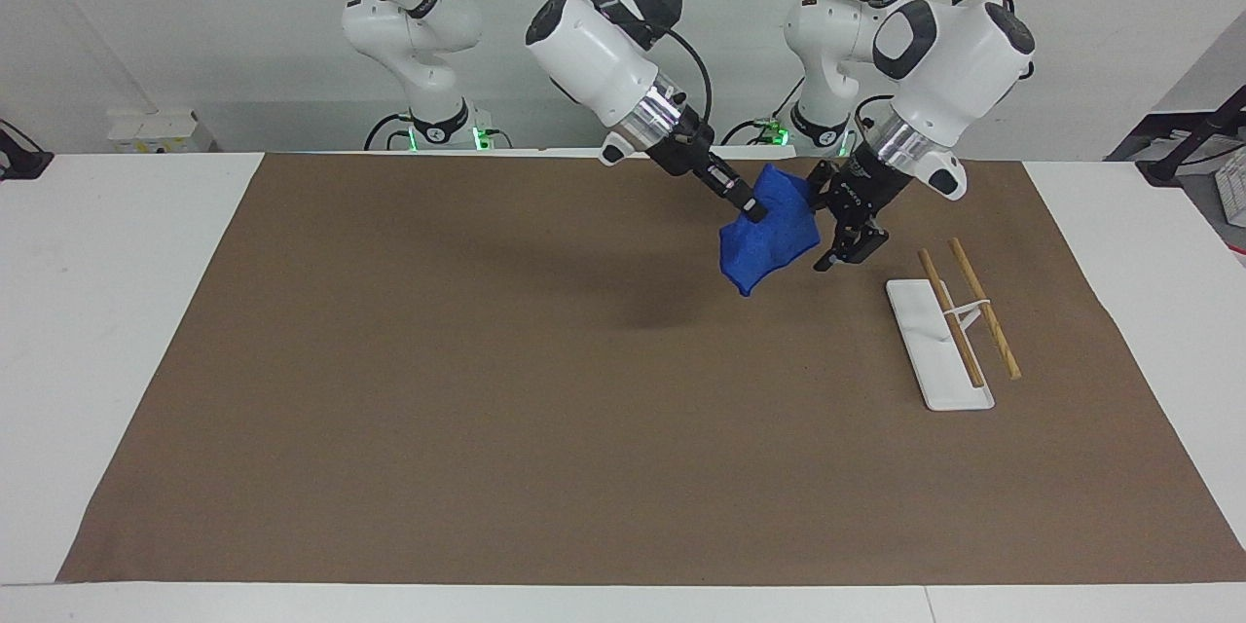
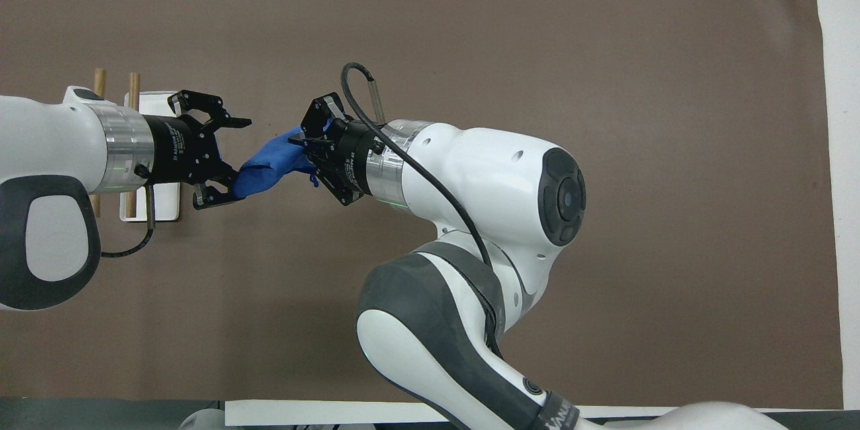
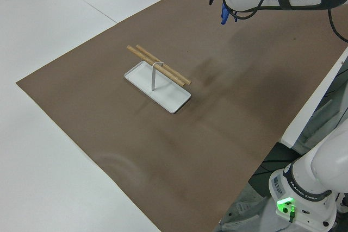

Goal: Right arm passes towel to left arm to hang
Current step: 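Grasp the towel with the left gripper while the right gripper holds it, then open the right gripper and pull it back from the towel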

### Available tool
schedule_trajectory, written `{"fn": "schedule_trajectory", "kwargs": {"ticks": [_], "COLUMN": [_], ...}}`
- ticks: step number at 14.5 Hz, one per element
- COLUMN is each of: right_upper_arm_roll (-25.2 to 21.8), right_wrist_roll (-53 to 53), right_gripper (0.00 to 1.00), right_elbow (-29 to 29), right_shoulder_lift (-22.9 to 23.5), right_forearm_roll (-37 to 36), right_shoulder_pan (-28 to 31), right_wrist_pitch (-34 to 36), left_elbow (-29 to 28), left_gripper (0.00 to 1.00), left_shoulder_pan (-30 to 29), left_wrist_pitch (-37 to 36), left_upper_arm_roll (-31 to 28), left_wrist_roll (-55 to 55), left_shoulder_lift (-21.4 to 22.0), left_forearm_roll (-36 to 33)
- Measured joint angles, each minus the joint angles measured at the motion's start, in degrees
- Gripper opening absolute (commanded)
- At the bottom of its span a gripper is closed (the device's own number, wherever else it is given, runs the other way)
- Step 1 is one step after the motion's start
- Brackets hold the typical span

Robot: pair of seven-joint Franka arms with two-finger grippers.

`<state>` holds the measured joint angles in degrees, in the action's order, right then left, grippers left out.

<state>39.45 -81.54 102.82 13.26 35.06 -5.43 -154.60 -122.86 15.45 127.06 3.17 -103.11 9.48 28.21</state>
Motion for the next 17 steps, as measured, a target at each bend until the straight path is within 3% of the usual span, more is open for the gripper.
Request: {"fn": "schedule_trajectory", "kwargs": {"ticks": [3, 12, 13, 14, 16, 17], "right_upper_arm_roll": [0.0, 0.0, 0.0, 0.0, 0.0, 0.0], "right_wrist_roll": [0.0, 0.0, 0.0, 0.0, 0.0, 0.0], "right_gripper": [0.0, 0.0, 0.1, 0.35, 1.0, 1.0], "right_elbow": [0.0, 0.0, 0.0, 0.0, 0.0, 0.0], "right_shoulder_lift": [0.0, 0.0, 0.0, 0.0, 0.0, 0.0], "right_forearm_roll": [0.0, 0.0, 0.0, 0.0, 0.0, 0.0], "right_shoulder_pan": [0.0, 0.0, 0.0, 0.0, 0.0, 0.0], "right_wrist_pitch": [0.0, 0.0, 0.0, 0.0, 0.0, 0.0], "left_elbow": [0.0, 0.0, 0.0, 0.0, 0.0, 0.1], "left_gripper": [0.01, 0.0, 0.0, 0.0, 0.0, 0.0], "left_shoulder_pan": [0.0, 0.0, 0.0, 0.0, 0.0, 0.0], "left_wrist_pitch": [0.5, 0.5, 0.5, 0.6, 0.8, 0.9], "left_upper_arm_roll": [-0.1, -0.1, -0.1, -0.1, -0.1, -0.1], "left_wrist_roll": [0.0, 1.2, 1.3, 1.3, 2.2, 2.8], "left_shoulder_lift": [0.0, 0.0, 0.0, 0.0, 0.0, 0.0], "left_forearm_roll": [0.1, 0.1, 0.1, 0.1, 0.1, 0.1]}}
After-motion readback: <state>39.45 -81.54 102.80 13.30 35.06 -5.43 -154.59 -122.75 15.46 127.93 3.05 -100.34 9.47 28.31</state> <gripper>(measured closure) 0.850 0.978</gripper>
